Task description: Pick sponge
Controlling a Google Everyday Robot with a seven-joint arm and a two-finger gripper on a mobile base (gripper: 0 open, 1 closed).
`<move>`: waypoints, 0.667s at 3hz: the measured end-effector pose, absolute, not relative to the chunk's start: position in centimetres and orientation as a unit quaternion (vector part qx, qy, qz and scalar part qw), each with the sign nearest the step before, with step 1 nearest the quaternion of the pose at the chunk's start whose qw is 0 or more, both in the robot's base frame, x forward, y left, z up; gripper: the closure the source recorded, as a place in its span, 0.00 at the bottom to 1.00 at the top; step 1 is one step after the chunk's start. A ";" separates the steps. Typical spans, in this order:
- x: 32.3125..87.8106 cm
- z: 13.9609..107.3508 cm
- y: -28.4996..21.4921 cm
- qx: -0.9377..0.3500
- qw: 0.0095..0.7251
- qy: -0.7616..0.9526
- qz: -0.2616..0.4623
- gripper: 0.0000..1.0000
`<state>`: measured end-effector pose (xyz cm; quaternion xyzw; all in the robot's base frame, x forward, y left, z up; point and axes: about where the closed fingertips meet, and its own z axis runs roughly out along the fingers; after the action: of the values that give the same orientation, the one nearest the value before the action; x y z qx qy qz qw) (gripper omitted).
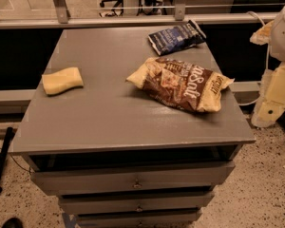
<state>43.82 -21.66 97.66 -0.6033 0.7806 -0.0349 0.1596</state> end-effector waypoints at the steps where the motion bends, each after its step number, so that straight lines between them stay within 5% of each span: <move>1: 43.8 97.7 -21.7 -0.603 0.160 0.781 -0.035 0.00; 2: 44.2 97.5 -21.1 -0.609 0.170 0.774 -0.023 0.00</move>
Offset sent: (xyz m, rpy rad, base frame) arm 0.0093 0.0110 -0.0088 0.0699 0.0135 0.0530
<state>44.22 -21.13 97.52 -0.6091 0.7742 -0.0231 0.1703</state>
